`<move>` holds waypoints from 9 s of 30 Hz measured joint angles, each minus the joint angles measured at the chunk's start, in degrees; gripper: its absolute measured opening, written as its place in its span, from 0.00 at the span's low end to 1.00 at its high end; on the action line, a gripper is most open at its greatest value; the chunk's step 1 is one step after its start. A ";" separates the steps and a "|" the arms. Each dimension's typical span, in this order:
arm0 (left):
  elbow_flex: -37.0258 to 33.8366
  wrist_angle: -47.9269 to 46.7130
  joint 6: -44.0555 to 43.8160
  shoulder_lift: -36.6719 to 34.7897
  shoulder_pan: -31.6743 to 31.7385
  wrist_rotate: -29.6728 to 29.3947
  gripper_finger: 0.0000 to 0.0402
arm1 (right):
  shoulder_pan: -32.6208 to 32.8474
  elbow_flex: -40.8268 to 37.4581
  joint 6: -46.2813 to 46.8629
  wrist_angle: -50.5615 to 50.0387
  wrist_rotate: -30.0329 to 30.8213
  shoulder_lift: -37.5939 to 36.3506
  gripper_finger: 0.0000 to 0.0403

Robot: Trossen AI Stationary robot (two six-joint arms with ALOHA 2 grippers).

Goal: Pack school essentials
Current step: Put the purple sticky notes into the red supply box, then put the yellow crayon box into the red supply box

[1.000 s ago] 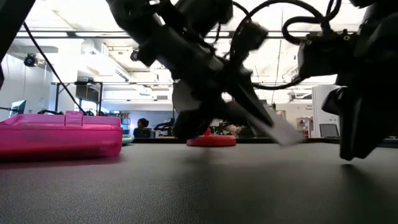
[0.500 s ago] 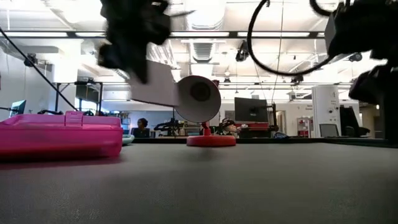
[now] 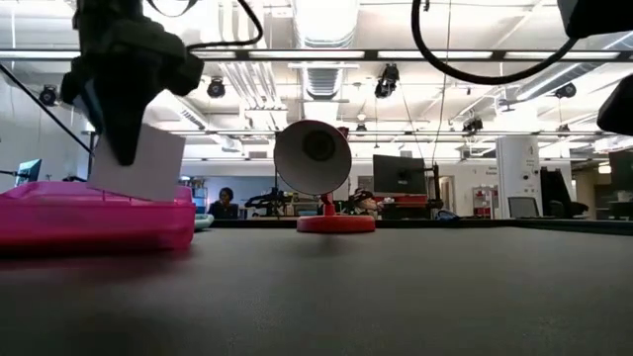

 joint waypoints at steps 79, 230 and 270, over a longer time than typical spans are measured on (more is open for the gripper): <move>-4.41 47.81 19.61 -6.47 -0.48 2.11 0.45 | 7.69 34.07 65.74 -30.91 -17.53 23.97 0.36; -5.88 69.65 24.91 3.01 -8.02 7.44 0.45 | 6.68 62.00 27.44 -70.21 -19.94 37.09 0.43; -4.37 73.32 22.12 6.32 -8.74 8.65 0.45 | -2.22 55.46 21.28 -60.59 -0.29 36.92 0.37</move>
